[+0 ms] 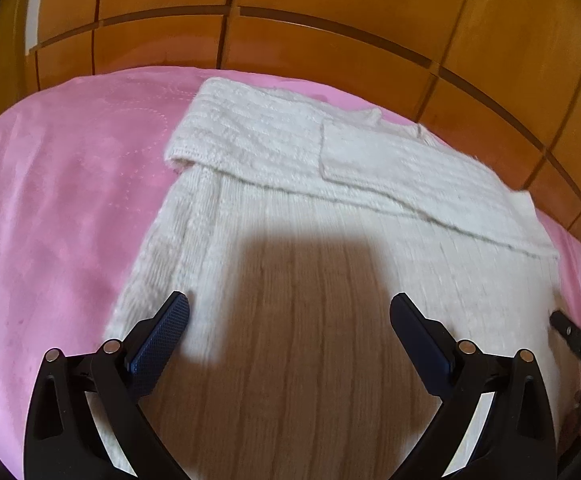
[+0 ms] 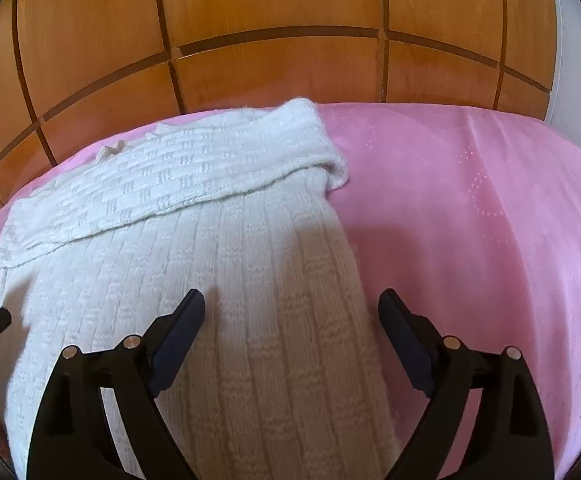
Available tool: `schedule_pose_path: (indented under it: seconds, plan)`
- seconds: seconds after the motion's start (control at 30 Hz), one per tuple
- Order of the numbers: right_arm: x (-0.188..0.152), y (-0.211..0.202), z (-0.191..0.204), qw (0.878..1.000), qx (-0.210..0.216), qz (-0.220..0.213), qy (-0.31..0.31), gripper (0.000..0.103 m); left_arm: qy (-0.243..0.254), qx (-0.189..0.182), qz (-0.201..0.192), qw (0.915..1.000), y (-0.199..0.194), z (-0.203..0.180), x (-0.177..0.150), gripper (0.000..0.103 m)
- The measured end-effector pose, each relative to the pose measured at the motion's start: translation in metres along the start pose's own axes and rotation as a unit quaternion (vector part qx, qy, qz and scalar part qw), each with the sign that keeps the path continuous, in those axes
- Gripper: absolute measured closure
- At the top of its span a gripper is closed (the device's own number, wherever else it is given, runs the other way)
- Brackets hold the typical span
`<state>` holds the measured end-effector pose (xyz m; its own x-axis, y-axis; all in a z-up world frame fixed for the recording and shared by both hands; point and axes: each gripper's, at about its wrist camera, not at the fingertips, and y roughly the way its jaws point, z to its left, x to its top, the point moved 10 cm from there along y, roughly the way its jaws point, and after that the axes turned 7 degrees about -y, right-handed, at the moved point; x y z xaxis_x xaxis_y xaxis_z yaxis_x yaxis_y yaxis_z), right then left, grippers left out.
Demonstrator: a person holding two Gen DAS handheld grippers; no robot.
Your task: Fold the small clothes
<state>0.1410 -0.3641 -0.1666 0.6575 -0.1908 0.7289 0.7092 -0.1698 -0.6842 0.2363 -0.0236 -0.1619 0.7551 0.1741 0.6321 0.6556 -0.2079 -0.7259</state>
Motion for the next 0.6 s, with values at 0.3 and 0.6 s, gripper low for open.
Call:
schedule_pose_path:
  seconds: [0.3,0.6]
  plan:
    - [-0.017,-0.014,0.006,1.0,0.018,0.004,-0.005,0.014,0.052,-0.013,-0.005,0.9985,-0.026,0.0,-0.027,0.004]
    - [-0.043,-0.041,-0.001,0.996,0.086,0.017,0.012,0.013,0.087,-0.021,-0.027,0.9956,-0.064,0.025,-0.037,0.004]
